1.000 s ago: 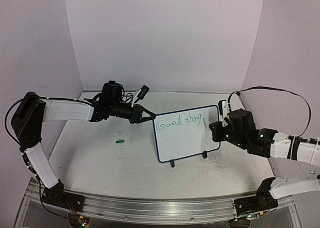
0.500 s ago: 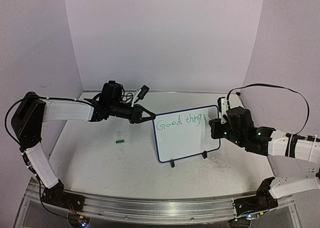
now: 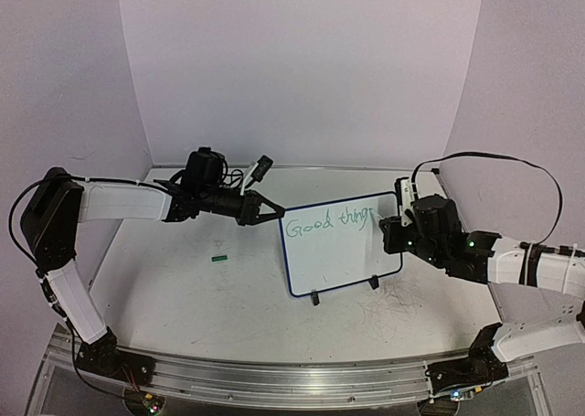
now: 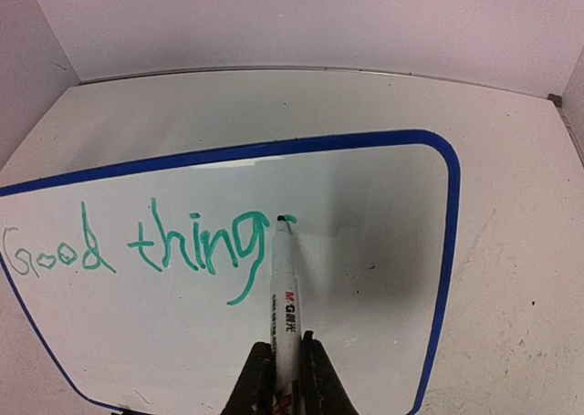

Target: Write a sentence on the whiteboard

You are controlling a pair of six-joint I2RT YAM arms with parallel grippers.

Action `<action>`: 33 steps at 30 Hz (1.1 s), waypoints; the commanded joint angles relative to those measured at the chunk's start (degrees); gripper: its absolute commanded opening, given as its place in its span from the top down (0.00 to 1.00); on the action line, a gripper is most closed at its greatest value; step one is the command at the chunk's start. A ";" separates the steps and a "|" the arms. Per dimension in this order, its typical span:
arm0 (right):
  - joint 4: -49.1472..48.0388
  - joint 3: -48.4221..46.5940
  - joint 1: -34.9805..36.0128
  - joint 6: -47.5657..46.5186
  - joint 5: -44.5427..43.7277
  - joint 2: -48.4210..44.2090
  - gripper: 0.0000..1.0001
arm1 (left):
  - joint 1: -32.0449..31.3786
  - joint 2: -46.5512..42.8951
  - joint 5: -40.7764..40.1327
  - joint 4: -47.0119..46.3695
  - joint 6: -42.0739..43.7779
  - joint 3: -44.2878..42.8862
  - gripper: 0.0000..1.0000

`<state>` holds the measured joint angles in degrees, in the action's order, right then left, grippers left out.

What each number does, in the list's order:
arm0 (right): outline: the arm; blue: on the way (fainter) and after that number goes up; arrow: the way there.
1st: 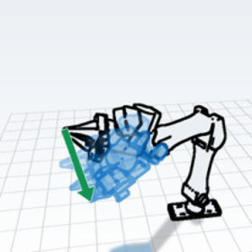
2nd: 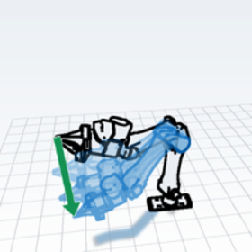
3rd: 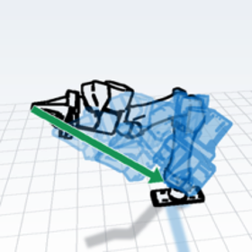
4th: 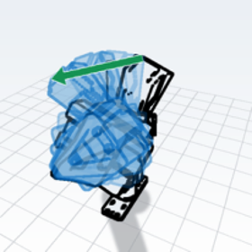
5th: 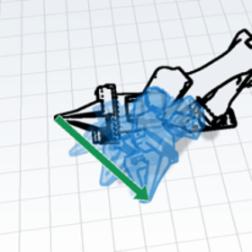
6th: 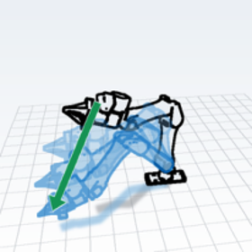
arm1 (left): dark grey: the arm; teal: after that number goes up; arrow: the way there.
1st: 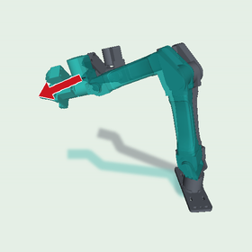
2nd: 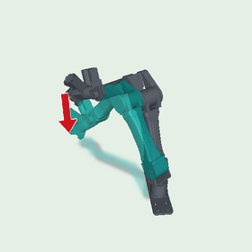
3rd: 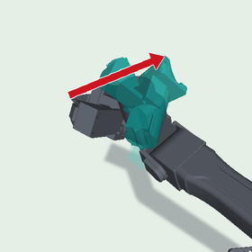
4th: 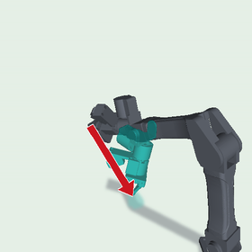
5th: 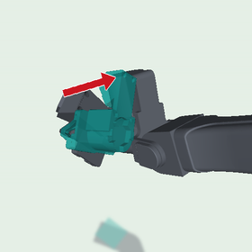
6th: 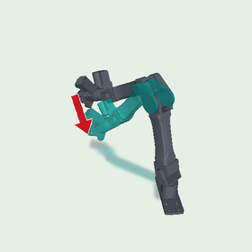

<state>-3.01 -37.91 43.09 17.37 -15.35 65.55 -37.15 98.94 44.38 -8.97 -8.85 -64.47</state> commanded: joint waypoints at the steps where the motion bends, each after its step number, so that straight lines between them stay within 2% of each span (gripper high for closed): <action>1: -0.47 -0.09 -0.11 0.22 1.87 -0.67 1.00 | -0.82 -2.02 1.41 0.01 1.73 -0.52 1.00; 20: 2.54 1.92 -0.13 2.90 -1.90 -2.24 1.00 | -0.82 -2.25 1.48 0.01 1.73 -0.49 1.00; 33: 2.05 2.09 0.37 3.57 1.25 -1.72 1.00 | -0.85 -2.11 1.42 0.01 1.73 -0.50 1.00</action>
<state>-0.80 -36.29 43.11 20.07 -14.98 64.05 -37.17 98.94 44.39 -8.97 -8.84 -64.47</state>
